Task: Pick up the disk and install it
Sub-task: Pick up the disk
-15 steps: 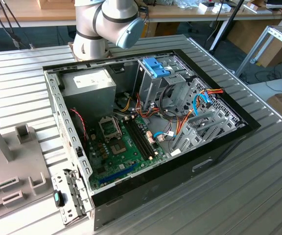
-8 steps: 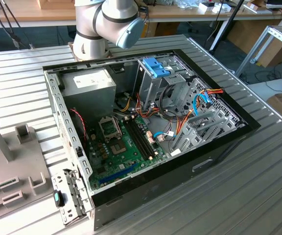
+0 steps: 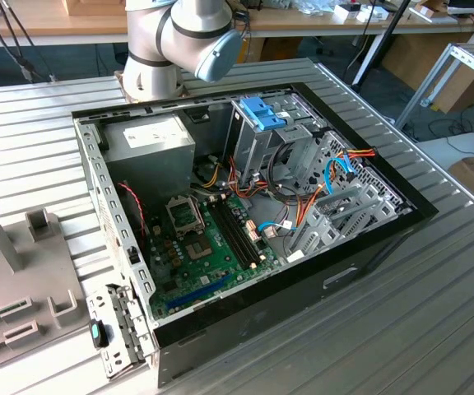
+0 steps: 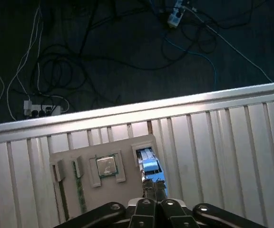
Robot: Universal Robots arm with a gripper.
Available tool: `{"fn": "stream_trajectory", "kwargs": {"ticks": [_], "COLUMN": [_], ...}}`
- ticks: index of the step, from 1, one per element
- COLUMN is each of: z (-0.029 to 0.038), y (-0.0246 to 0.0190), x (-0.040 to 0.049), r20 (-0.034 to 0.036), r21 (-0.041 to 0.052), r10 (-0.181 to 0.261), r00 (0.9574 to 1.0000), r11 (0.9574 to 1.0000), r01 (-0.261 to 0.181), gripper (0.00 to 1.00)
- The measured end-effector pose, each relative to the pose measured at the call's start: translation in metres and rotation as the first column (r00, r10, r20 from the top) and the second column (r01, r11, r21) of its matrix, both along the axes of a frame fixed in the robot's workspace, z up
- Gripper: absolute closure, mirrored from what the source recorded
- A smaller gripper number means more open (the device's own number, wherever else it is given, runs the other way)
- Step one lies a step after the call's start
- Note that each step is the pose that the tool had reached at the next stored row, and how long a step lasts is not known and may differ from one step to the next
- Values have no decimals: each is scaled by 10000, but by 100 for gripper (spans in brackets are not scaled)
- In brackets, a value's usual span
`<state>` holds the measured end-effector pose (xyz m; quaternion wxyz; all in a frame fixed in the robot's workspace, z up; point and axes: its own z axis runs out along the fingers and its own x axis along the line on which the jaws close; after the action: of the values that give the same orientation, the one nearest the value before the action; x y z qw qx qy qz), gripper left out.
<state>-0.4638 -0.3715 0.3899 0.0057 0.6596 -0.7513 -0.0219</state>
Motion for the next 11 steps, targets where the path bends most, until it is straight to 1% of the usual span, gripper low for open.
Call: {"fn": "stream_trajectory", "kwargs": {"ticks": [1,3,4,5,8,11], "z": [-5,-9,-9,-10,-10,-11], "y": [0,0,0,0,0,1], "x": [0,0,0,0,0,57], "r20": [1,0,-2,-1,0,1], "r21": [0,0,0,-1,0,0], "r10": [545,1099,1411,1496,1515,1516], "r00": [9985,9939,9900,9888,9885,9884], "r11": [9985,9939,9900,9888,9885,9884], "r01": [-545,-1099,-1411,-1496,-1515,-1516], "gripper": [89,89,89,89,89,89]}}
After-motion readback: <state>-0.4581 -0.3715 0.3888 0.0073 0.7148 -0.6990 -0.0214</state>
